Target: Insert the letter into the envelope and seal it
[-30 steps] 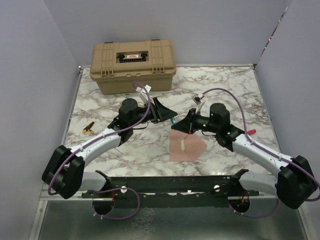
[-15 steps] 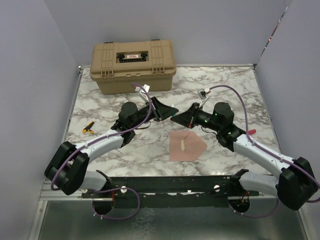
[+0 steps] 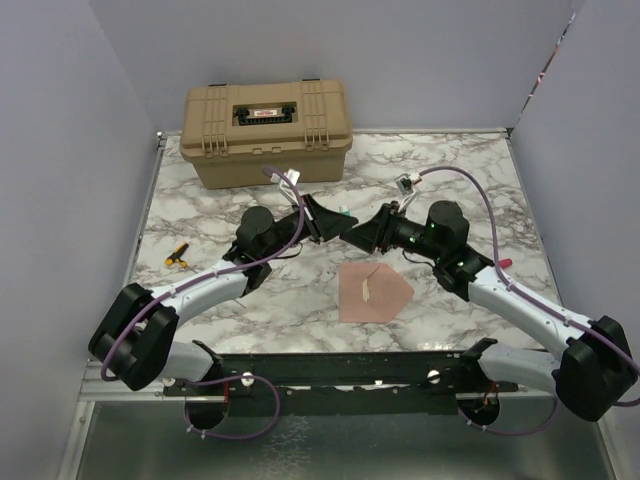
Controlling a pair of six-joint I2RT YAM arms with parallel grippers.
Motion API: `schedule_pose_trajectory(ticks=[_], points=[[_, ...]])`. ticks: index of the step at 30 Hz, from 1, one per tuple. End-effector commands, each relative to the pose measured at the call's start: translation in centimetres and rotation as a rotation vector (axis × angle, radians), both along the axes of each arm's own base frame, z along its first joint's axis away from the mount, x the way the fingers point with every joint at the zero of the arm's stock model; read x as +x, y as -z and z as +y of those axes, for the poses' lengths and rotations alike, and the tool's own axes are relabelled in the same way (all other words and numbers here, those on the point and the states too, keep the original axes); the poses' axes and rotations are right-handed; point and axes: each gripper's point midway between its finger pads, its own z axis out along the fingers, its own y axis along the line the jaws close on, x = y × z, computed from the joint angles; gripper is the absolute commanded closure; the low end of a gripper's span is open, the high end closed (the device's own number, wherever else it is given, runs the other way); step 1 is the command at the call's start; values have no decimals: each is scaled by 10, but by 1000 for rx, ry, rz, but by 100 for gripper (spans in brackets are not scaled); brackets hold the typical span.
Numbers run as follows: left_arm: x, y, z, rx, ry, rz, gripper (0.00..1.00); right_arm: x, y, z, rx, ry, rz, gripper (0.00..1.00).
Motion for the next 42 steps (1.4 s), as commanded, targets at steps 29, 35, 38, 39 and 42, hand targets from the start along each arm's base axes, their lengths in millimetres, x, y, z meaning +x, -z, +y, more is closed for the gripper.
schedule_pose_trajectory(ticks=[29, 35, 38, 39, 42], points=[[-29, -41, -28, 267, 409, -751, 100, -1, -68, -28, -289, 28, -151, 86], [-11, -35, -25, 329, 308, -779, 100, 39, -56, -32, -242, 268, 92, 99], [14, -21, -21, 438, 206, -807, 100, 63, -33, -42, -266, 467, 330, 99], [18, -18, -22, 459, 203, -815, 100, 71, -31, -43, -271, 520, 362, 99], [23, -14, -26, 507, 240, -817, 100, 79, -41, -33, -242, 576, 362, 99]])
